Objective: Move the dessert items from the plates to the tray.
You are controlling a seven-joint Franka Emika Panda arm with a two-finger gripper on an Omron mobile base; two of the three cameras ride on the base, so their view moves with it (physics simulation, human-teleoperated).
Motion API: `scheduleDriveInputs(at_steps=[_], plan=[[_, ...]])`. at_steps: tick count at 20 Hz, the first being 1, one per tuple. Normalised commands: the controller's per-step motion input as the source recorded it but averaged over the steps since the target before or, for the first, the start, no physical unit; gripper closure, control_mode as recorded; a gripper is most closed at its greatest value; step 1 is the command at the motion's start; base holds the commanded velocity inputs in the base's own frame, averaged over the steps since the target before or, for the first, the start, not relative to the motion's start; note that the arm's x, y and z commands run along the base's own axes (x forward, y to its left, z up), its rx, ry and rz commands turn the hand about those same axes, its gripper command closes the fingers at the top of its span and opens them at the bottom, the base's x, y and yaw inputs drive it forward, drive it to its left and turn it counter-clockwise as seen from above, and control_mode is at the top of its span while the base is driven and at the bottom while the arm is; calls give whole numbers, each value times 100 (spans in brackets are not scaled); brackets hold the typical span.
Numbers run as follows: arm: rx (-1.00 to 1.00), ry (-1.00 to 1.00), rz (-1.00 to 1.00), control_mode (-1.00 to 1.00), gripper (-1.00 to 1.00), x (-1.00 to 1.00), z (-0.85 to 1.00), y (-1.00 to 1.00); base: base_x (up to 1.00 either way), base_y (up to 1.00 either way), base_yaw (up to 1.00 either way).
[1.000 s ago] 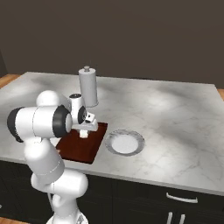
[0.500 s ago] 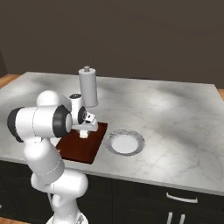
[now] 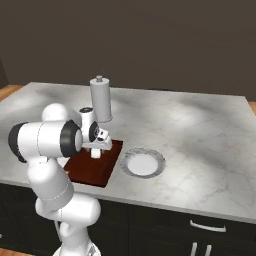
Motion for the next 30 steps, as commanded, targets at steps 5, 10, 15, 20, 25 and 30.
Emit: scheduleDriveInputs(at_steps=[5,10,15,20,25,30], plan=[[0,-1,0,-100,-100,-3,7,0,0,0,0],[0,-10,0,-100,-100,-27,44,3,0,0,0],[0,-1,-1,-100,-100,-26,64,4,0,0,0],[2,0,-3,-100,-100,-25,60,1,0,0,0],[2,-4,-7,-100,-100,-6,29,32,0,0,0],[7,0,-2,-100,-100,-10,20,45,0,0,0]])
